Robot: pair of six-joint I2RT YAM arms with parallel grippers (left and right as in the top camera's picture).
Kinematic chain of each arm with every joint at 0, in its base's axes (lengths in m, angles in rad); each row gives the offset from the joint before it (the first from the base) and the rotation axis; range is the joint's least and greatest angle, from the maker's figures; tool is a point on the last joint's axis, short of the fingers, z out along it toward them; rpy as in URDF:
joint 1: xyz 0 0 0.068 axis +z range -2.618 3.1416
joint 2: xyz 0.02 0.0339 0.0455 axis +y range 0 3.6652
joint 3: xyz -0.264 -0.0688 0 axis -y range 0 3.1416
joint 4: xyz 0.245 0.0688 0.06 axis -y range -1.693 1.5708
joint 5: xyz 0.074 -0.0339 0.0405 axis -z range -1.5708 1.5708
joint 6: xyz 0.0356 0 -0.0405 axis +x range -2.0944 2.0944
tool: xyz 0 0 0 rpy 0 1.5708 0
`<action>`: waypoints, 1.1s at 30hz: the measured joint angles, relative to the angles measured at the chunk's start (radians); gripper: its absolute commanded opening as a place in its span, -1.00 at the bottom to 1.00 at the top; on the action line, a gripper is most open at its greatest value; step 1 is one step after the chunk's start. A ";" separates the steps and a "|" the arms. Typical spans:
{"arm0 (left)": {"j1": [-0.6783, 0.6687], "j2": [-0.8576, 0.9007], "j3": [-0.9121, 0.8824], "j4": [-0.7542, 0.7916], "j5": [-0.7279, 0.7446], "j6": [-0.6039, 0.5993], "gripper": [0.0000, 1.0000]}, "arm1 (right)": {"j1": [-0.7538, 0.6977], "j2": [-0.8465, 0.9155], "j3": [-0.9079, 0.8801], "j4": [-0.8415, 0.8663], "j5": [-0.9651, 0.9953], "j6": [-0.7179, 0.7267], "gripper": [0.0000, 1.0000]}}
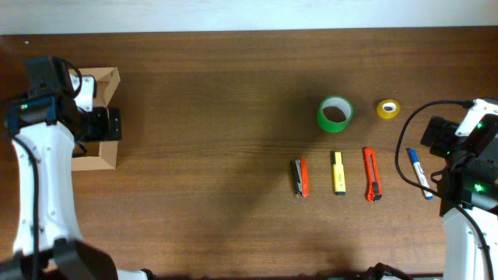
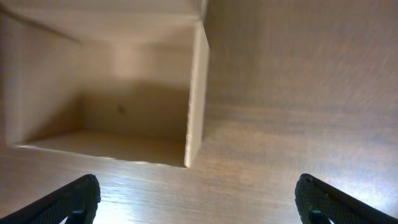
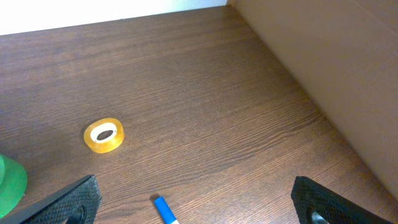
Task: Pack container
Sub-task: 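Grip the box's side wall edge with the left gripper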
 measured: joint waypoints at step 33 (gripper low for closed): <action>0.089 0.283 -0.010 0.093 0.088 0.066 -0.35 | 0.000 0.000 0.000 0.000 0.000 0.000 0.99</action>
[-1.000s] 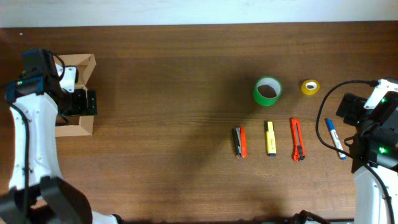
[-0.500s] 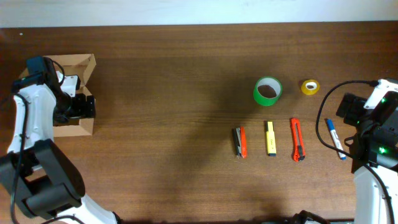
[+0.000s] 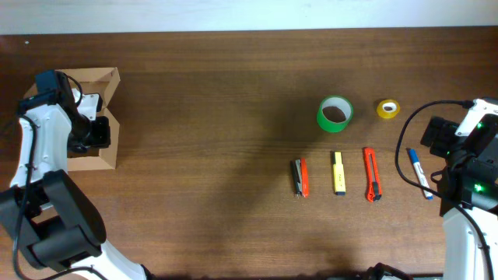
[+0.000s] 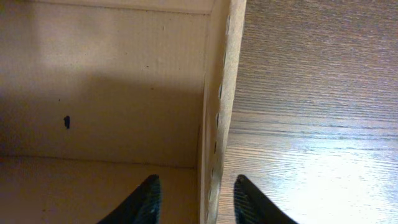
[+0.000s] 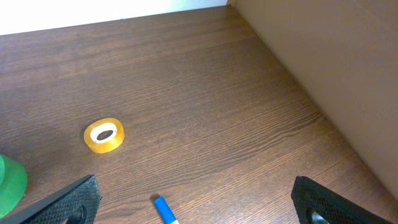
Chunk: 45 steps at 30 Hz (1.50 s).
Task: Pack container
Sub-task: 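Grip the box's side wall edge with the left gripper, then drag the box rightward to the table center with the left gripper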
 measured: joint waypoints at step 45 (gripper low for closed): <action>-0.036 0.072 0.047 -0.063 0.044 -0.034 -0.96 | 0.000 0.000 0.000 0.000 0.000 0.001 0.98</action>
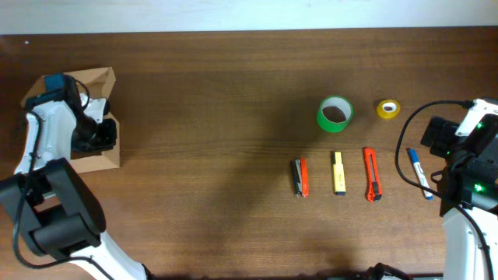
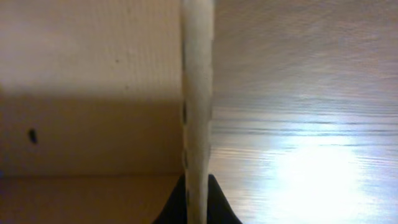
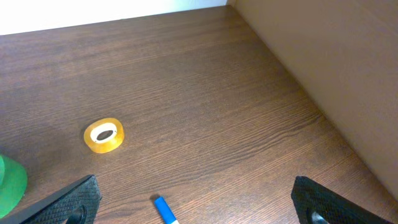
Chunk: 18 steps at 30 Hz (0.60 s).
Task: Pack container
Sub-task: 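Drag the box rightward to the table center with the left gripper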
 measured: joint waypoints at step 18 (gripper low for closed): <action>-0.391 0.008 0.571 -0.278 -0.093 -0.272 -0.96 | 0.000 0.000 0.000 0.000 0.000 -0.001 0.98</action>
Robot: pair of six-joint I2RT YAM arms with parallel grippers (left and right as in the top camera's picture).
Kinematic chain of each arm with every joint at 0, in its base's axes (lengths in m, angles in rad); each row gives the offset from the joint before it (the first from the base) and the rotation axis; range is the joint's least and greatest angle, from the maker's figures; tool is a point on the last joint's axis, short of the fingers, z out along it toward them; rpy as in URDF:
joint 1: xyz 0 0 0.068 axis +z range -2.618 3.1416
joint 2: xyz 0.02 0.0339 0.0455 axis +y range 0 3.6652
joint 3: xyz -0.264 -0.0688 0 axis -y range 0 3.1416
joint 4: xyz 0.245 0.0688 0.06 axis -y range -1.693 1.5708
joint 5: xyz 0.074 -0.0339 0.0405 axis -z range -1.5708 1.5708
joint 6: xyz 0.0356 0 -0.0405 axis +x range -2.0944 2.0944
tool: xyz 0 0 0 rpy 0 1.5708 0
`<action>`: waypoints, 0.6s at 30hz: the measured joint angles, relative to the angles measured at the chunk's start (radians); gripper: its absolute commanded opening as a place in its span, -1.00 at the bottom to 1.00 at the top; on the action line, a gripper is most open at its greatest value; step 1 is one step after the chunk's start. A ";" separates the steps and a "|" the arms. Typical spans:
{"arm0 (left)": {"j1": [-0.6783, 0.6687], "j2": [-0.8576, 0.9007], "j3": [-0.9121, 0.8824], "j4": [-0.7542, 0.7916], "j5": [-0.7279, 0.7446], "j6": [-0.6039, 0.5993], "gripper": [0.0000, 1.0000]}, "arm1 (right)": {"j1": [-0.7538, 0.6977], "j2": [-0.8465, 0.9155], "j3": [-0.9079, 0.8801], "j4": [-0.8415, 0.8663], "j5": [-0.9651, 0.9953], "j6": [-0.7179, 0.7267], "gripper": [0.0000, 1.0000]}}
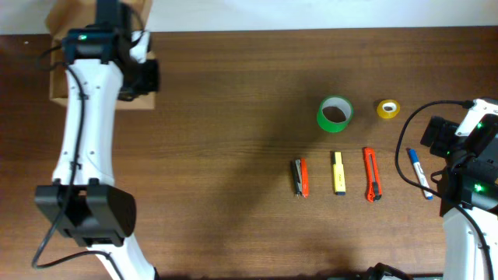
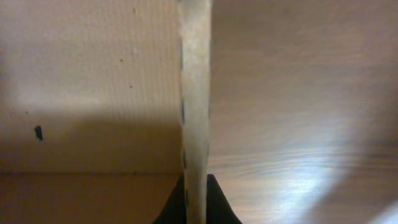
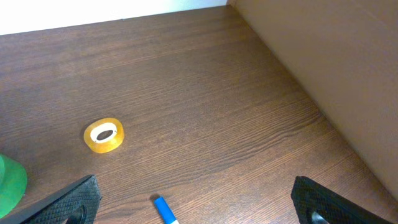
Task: Pack container
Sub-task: 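Drag the box rightward to the table center with the left gripper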
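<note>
My left gripper [image 1: 145, 80] is shut on the right wall of the open cardboard box [image 1: 56, 81] at the table's back left. In the left wrist view that wall [image 2: 195, 93] stands on edge between the two dark fingertips [image 2: 214, 202], with the box's bare inside on the left. The arm hides most of the box from above. At the right lie a green tape roll [image 1: 335, 113], a yellow tape roll [image 3: 104, 135], a blue marker [image 3: 164, 209], an orange cutter [image 1: 373, 174], a yellow highlighter [image 1: 338, 172] and a black-and-orange tool [image 1: 299, 177]. My right gripper [image 3: 199, 208] hangs open above the marker.
The table [image 1: 233, 117] is dark wood, with a pale wall along its back edge. The right arm's black cable [image 1: 406, 136] loops beside the marker. A tan surface [image 3: 336, 68] fills the right side of the right wrist view.
The left gripper and the box it holds have moved from the table's left edge to farther back and to the right. The right arm and the items have not moved.
First the left gripper stood open over the box's right wall at the left edge. Then its fingers were closer together, astride that wall. Then they were shut on it. Now the box is at the back left, still held.
</note>
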 measured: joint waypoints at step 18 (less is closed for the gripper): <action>-0.502 0.004 0.040 0.036 -0.144 -0.381 -0.97 | 0.000 0.000 0.000 0.000 0.000 0.000 0.98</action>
